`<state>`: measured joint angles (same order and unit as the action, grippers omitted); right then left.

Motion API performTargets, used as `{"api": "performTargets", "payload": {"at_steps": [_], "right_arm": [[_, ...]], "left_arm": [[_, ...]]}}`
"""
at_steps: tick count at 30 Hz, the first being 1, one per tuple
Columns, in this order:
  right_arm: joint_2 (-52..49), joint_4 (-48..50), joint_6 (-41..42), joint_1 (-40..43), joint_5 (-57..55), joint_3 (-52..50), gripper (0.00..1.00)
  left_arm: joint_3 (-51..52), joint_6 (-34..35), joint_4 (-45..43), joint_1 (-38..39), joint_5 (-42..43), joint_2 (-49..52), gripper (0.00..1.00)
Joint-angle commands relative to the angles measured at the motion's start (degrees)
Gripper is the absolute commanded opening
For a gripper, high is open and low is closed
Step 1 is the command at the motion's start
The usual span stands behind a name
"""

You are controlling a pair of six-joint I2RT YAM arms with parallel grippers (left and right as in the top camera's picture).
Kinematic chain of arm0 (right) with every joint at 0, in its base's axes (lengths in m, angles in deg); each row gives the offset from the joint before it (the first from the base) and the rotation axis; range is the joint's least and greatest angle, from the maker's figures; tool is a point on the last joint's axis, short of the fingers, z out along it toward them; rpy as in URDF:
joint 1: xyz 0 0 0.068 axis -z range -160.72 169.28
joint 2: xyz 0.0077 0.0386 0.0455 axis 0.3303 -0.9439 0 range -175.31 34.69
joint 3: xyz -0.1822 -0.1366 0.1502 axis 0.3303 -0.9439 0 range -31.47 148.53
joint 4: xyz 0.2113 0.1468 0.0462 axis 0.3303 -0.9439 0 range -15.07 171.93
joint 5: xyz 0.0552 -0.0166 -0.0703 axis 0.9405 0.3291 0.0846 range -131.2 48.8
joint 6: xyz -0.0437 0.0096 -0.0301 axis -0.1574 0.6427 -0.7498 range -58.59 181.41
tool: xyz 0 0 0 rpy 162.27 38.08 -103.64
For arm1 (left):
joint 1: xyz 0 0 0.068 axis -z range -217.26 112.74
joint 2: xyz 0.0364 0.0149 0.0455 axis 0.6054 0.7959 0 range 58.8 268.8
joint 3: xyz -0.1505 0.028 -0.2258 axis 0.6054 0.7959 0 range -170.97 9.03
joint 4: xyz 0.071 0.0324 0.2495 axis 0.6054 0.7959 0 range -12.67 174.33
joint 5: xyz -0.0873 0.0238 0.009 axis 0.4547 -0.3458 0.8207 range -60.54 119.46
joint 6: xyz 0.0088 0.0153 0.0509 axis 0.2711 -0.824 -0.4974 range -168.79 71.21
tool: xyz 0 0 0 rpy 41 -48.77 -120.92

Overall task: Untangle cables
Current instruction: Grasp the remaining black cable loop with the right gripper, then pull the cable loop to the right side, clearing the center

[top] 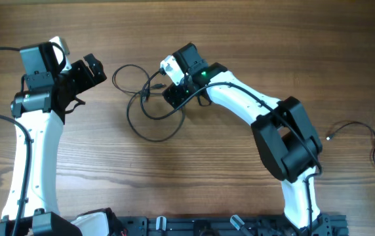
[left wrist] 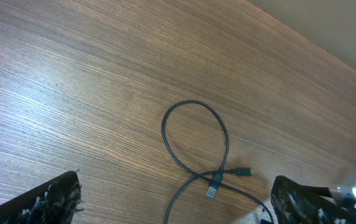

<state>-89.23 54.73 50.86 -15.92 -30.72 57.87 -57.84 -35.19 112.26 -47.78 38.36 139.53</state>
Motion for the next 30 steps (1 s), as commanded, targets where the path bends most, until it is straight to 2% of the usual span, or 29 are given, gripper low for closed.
{"api": "performTargets", "payload": {"at_steps": [1,6,8,9,11,12,18,20,21,23,27,30], "right_arm": [[-2.27,0.20,1.70,-0.11,1.20,-0.24,0.87],[-3.28,0.17,3.04,-0.09,1.20,-0.24,0.88],[-3.28,0.17,3.02,-0.09,1.20,-0.44,0.84],[-3.28,-0.07,3.06,-0.09,1.18,-0.55,0.75],[-3.28,-0.61,3.15,-0.09,1.18,-0.55,0.66],[-3.28,-0.72,3.21,-0.09,1.18,-0.55,0.52],[-3.28,-2.84,3.17,-0.11,1.18,-1.31,0.46],[-3.28,-2.91,3.23,-0.09,1.20,-1.36,0.38],[-3.28,-2.91,3.28,-0.11,1.20,-1.36,0.30],[-3.28,-3.04,5.14,-0.09,1.20,-1.36,0.04],[-1.90,-5.20,7.78,-0.09,0.76,-1.14,0.05],[5.42,-13.68,10.95,-0.09,-10.99,1.68,0.04]], "left_arm": [[-0.59,-1.20,-0.02,-0.24,0.70,-0.70,1.00],[-0.59,-1.20,-0.04,-0.24,0.70,-0.70,1.00],[-0.59,-1.18,-0.04,-0.24,0.70,-0.70,1.00],[-0.59,-1.18,-0.04,-0.24,0.70,-0.70,1.00],[-0.59,-1.20,-0.02,-0.26,0.70,-0.70,1.00],[-0.59,-1.18,-0.02,-0.24,0.70,-0.70,1.00],[-0.59,-1.18,-0.04,-0.26,0.70,-0.70,1.00],[-0.59,-1.18,-0.04,-0.26,0.70,-0.70,1.00],[-0.59,-1.20,-0.04,-0.26,0.70,-0.70,1.00],[-0.59,-1.18,-0.02,-0.26,0.70,-0.70,1.00],[-0.59,-1.16,0.00,-0.26,0.72,-0.70,1.00],[-0.59,-1.16,0.00,-0.24,3.87,-0.70,1.00]]}}
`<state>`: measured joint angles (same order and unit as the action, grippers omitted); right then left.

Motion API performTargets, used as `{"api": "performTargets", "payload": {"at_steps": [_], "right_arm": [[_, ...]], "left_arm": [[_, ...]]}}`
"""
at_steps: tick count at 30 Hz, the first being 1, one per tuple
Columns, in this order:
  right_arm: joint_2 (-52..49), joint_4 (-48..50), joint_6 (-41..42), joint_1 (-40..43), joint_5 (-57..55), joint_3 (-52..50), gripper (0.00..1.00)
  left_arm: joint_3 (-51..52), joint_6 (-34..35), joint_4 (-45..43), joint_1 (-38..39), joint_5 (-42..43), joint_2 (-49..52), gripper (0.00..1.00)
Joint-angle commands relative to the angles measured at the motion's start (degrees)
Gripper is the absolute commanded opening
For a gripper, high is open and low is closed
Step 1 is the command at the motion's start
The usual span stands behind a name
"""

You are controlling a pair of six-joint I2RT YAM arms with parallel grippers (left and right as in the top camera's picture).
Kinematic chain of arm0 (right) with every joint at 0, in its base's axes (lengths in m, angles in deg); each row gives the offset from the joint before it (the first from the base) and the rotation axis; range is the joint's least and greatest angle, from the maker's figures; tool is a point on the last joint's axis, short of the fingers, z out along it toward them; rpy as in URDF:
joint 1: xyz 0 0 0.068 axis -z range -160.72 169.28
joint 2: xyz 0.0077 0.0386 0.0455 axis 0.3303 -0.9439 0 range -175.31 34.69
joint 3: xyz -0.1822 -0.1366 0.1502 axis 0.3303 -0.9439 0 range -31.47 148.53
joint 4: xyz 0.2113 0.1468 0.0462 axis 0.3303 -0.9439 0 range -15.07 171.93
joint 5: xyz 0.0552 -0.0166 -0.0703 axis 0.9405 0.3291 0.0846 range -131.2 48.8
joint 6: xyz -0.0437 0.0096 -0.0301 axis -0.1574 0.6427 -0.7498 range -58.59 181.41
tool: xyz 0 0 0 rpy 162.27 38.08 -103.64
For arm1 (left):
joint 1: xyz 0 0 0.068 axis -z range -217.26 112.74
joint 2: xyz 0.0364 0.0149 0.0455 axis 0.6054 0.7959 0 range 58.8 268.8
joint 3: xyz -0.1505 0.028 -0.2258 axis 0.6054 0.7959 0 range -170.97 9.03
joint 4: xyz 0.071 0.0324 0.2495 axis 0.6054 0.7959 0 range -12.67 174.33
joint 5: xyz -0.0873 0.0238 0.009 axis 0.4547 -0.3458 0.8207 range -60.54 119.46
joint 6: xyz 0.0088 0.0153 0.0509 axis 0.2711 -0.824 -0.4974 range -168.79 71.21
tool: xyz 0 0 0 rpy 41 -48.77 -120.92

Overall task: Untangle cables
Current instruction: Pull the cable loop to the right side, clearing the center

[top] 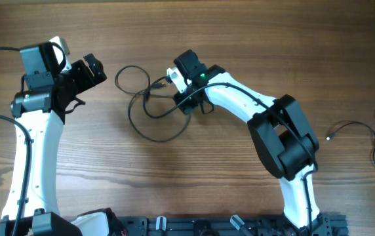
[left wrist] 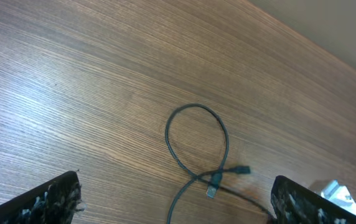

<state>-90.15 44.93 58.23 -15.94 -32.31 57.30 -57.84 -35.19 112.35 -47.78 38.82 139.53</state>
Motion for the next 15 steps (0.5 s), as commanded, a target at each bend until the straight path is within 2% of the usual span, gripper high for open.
{"api": "performTargets", "payload": {"at_steps": [1,6,9,15], "right_arm": [[8.85,-6.23,4.79,0.04,-11.89,3.30,0.04],[26.05,-12.04,9.81,3.76,-13.60,5.09,0.04],[36.98,-12.63,11.30,10.67,-14.51,5.09,0.04],[45.75,-14.12,12.61,24.37,-14.62,5.09,0.04]], "left_arm": [[-0.59,-1.16,-0.09,-0.24,4.59,-0.70,1.00],[-0.59,-1.18,2.21,-0.24,6.71,-0.70,1.00],[-0.59,-1.22,4.74,-0.20,7.72,-0.70,1.00],[-0.59,-2.75,5.01,-0.20,14.95,-0.70,1.00]]}}
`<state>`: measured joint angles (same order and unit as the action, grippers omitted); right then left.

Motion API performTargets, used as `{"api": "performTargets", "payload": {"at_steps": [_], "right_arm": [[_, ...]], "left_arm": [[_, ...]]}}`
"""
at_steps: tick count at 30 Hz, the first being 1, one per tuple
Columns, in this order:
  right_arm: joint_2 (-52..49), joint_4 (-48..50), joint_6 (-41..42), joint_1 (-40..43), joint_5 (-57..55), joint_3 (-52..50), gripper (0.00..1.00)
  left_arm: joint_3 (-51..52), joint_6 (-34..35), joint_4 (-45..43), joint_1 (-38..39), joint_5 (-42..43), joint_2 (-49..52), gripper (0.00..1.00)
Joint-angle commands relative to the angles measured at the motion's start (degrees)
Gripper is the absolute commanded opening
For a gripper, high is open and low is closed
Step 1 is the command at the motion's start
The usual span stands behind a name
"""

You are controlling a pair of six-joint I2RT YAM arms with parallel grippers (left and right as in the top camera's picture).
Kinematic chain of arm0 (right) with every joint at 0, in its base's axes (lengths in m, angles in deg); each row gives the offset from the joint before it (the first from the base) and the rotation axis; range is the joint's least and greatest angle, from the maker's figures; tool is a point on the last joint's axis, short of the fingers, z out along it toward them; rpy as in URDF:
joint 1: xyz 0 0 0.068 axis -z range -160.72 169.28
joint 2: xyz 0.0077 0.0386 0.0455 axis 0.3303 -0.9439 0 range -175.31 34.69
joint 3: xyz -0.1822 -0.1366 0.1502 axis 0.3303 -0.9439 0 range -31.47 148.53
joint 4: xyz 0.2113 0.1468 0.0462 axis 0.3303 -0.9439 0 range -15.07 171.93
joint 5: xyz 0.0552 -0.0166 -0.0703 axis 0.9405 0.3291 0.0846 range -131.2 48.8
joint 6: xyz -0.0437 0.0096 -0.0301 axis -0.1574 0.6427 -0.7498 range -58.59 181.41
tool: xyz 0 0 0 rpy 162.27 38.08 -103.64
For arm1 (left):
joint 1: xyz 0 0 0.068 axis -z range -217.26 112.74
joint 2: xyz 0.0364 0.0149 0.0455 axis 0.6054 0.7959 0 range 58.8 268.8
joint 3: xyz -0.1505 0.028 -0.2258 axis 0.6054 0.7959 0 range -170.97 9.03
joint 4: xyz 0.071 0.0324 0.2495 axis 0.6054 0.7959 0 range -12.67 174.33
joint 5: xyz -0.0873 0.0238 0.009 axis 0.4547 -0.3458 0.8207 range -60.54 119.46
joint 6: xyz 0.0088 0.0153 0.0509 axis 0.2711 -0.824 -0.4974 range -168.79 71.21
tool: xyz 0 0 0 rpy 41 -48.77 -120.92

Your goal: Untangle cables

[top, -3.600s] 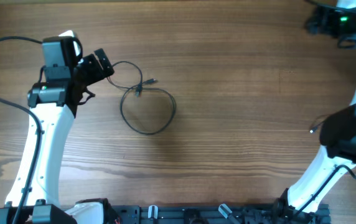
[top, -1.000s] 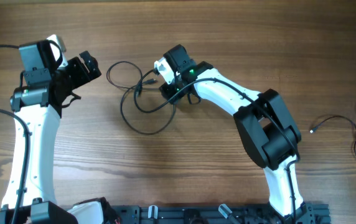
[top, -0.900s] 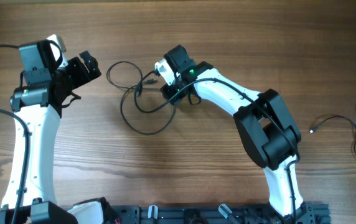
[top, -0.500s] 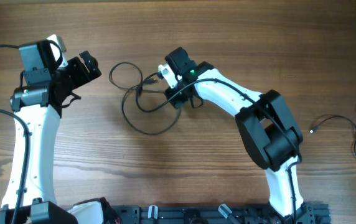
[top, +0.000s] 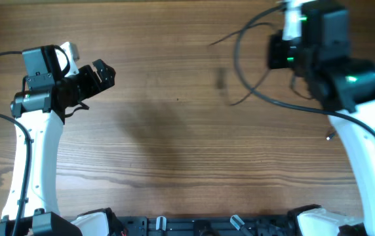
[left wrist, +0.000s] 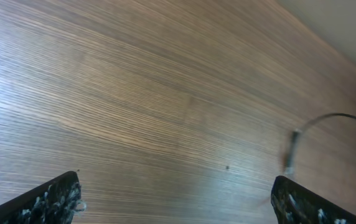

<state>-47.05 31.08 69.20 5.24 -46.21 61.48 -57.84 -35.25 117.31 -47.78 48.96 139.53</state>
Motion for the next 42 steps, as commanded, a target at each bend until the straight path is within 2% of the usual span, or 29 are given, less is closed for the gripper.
{"api": "performTargets", "payload": {"at_steps": [1,5,7,11,16,17,19,20,21,23,26,34,37,40,42], "right_arm": [[3.69,-0.24,1.70,4.90,-0.70,1.22,0.04],[3.15,2.56,1.62,5.88,-0.09,2.12,0.04],[-0.46,7.74,1.25,6.05,-0.09,2.19,0.04],[-9.51,10.99,1.33,10.08,0.02,6.67,0.04],[-25.68,9.40,1.20,18.38,5.70,27.06,0.04],[-30.82,8.41,1.16,21.00,5.68,35.34,0.04],[-36.02,6.78,1.18,24.70,3.32,44.78,0.04],[-38.86,5.75,1.18,29.31,2.10,50.77,0.04],[-39.17,5.55,1.25,32.72,2.05,52.04,0.04],[-39.15,1.86,2.91,40.76,5.53,52.59,0.04],[-41.72,-1.57,1.95,47.60,8.70,51.63,0.04],[-48.87,-1.25,1.22,49.27,5.70,51.63,0.04],[-51.52,-2.38,2.29,49.99,-0.37,51.63,0.04],[-53.51,-1.84,3.87,51.47,2.05,51.60,0.04],[-55.06,-2.49,5.07,51.95,-1.16,51.56,0.04]], "left_arm": [[-0.59,-4.63,0.04,-0.04,6.82,-0.70,1.00],[-0.59,-5.86,-0.24,3.13,7.06,-0.70,1.00],[-0.59,-5.86,-1.05,7.04,7.06,-0.70,1.00],[-0.59,-5.88,-1.66,11.82,7.04,-0.70,1.00],[-0.59,-5.86,-3.30,15.45,7.06,-0.70,1.00],[-0.59,-5.86,-3.87,16.13,7.04,-0.70,1.00],[-0.59,-5.84,-4.00,16.90,7.06,-0.70,1.00],[-0.59,-5.84,-3.69,17.42,7.06,-0.70,1.00],[-0.59,-5.81,-3.48,17.68,7.06,-0.70,1.00],[-0.59,-5.86,-3.08,18.23,7.04,-0.70,1.00],[-0.59,-5.86,-3.15,18.29,7.04,-0.70,1.00],[-0.59,-5.88,-1.01,21.79,7.06,-0.70,1.00],[-0.59,-5.90,1.27,21.77,7.04,-0.72,1.00],[-0.59,-5.88,1.44,21.79,7.04,-0.70,1.00],[-0.59,-5.88,1.46,21.79,7.04,-0.70,1.00]]}}
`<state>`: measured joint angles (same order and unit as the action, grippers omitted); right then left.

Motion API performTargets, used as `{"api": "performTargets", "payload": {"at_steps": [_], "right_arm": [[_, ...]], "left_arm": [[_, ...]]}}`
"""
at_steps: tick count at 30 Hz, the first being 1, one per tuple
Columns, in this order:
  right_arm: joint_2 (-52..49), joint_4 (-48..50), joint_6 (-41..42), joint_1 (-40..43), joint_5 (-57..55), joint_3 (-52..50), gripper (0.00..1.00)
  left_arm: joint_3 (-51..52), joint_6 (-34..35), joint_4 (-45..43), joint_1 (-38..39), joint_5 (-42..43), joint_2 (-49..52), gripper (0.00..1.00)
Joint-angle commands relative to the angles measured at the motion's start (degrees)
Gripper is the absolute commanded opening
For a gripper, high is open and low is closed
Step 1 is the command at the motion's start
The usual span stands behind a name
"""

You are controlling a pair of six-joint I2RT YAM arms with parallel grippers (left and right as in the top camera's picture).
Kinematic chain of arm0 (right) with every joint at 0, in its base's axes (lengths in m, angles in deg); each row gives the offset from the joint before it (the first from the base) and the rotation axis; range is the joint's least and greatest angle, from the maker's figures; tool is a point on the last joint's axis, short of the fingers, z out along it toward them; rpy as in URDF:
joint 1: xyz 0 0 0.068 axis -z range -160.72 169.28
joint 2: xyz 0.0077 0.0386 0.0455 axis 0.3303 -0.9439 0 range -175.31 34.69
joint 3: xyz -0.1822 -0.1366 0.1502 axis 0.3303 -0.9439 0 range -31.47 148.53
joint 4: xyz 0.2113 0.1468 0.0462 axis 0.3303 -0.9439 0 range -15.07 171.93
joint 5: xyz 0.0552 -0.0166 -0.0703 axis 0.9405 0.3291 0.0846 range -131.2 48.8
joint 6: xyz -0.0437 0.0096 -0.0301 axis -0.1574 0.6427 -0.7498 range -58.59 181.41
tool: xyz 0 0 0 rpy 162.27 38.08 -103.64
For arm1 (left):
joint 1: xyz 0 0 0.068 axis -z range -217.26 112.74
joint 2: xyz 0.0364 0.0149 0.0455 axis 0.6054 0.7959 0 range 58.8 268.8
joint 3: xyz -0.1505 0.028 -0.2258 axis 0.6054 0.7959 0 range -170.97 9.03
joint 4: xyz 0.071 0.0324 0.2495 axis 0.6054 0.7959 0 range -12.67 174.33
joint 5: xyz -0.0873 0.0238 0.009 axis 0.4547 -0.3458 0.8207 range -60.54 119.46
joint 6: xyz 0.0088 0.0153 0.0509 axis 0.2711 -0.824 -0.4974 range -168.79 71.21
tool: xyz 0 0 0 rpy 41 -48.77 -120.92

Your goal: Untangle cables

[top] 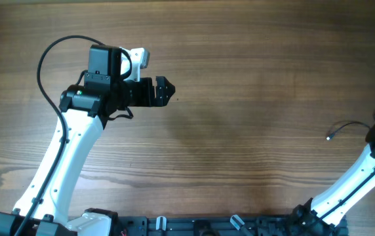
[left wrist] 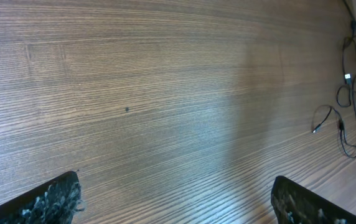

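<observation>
Thin black cables lie in a loose tangle at the table's far right edge, seen small in the left wrist view. In the overhead view only a cable end and bits at the right border show. My left gripper hovers over bare wood left of the middle, open, with nothing between its fingers. It is far from the cables. Of the right arm only a black and white link shows at the right edge; its gripper is out of view.
The wooden table stretches between my left gripper and the cables. The left arm's own black cable loops above its wrist. A dark rail runs along the front edge.
My left arm has moved from the table's left side toward the middle. The right arm, then high at the upper right with a black cable hanging from it, is now at the right edge, gripper unseen.
The right gripper was first down at a looped black cable left of the middle and stayed on it a second later. Then it was raised at the upper right with the cable, the middle bare. Now cables lie at the far right and my left gripper is nearer the middle.
</observation>
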<state>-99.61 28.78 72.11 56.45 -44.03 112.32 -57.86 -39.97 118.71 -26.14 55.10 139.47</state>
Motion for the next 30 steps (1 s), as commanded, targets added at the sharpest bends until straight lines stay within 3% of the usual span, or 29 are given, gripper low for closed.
{"api": "performTargets", "payload": {"at_steps": [1,6,7,8,9,14,20,25,28,30], "right_arm": [[-3.17,-0.48,2.62,0.74,-5.40,0.72,0.04],[-6.21,-1.38,4.42,1.27,-7.82,0.68,0.04],[-6.21,-1.44,4.50,1.27,-7.85,0.68,0.13],[-6.19,-1.33,4.48,1.29,-7.85,0.68,0.31],[-6.19,-1.31,4.52,1.29,-7.50,0.68,1.00],[-4.50,-2.08,7.69,1.27,-2.12,0.70,1.00],[4.31,-5.79,9.03,1.27,-1.11,0.70,1.00],[9.75,-17.90,13.60,1.27,-2.49,0.70,1.00],[13.88,-18.91,7.06,0.55,3.52,0.70,1.00],[16.92,-18.40,0.42,-1.51,9.49,0.68,1.00]], "left_arm": [[-0.57,-1.16,0.07,0.15,0.90,-0.63,1.00],[-0.57,-1.14,0.07,1.51,0.92,-0.63,1.00],[-0.57,-1.16,0.07,1.99,0.90,-0.63,1.00],[-0.57,-1.16,0.04,2.40,0.90,-0.63,1.00],[-0.57,-1.18,0.04,2.84,0.87,-0.63,1.00],[-0.57,-2.43,0.09,3.04,0.94,-0.63,1.00],[-0.57,-2.69,-0.39,3.04,0.42,-0.63,1.00],[-0.57,-5.53,-2.45,3.10,-0.04,-0.76,1.00],[-0.57,-4.98,-5.29,5.31,-9.86,-1.62,1.00],[-0.57,0.61,-6.49,7.26,-22.08,-2.43,1.00]]}}
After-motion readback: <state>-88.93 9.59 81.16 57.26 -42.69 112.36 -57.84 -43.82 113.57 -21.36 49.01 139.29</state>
